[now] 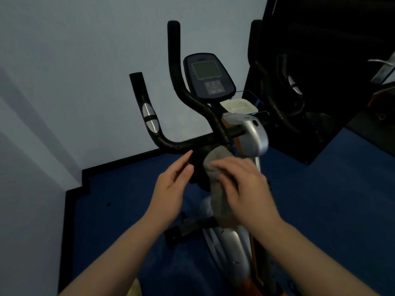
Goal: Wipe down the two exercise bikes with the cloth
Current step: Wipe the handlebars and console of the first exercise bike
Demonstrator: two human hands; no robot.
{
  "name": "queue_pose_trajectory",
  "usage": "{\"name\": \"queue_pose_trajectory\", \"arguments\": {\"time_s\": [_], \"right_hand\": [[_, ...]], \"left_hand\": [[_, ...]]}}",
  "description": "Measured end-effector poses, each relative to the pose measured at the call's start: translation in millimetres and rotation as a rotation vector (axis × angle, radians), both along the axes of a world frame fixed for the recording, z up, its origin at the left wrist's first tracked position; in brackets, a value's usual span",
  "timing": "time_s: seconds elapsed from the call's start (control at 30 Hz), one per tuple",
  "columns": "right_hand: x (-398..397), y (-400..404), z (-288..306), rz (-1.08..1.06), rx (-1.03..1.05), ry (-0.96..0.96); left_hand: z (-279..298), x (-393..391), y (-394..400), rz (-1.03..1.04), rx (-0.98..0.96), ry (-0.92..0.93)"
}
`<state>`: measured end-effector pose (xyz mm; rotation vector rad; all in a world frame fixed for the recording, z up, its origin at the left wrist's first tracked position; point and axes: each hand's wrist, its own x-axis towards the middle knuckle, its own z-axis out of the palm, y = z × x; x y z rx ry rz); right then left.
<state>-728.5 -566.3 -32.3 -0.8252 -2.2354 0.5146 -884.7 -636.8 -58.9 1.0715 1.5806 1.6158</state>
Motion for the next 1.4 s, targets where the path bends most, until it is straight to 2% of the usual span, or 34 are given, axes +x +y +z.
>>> {"name": "queue_pose_trajectory", "arguments": {"time_s": [0.13,0.27,0.4,0.53,0.63,0.73,0.93,1.03,1.13,1.23,1.33,1.4], "right_hand": [[4,20,24,-0.107,0.06,0.138],[-11,30,12,-0.112,0.113,0.014],[-28,26,-10,-0.042,0.069,-0.077],[-43,45,-2,0.059,-0.026,-0.144],[-31,51,-2,0.108,-0.021,-0.107],[-16,43,-9,0.049,0.014,-0.046],[-49,60,3,0.101,-0.103,-0.151],[-37,54,-8,0.101,-0.062,-0.005],[-19,32,-29,-0.037,-0.007,0.168],[-21,24,-35,-0.105,-0.138,0.325],[-35,34,-26,-0.062,-0.285,0.328],[-38,36,-22,-0.06,-0.295,0.321]], "left_hand": [[5,0,6,0.045,-0.015,0.056],[6,9,17,0.059,-0.021,0.047],[-3,23,15,0.076,-0.001,0.001],[-6,21,13,0.067,0.005,-0.025],[-4,15,12,0.033,0.005,-0.046],[-1,11,11,-0.005,-0.01,-0.065],[2,14,10,-0.011,0.021,-0.066],[0,13,11,-0.002,0.038,-0.086],[-2,11,12,-0.004,0.039,-0.08],[-2,12,11,-0.006,0.04,-0.085],[-2,12,11,-0.003,0.042,-0.078],[-1,12,11,0.006,0.036,-0.07]]}}
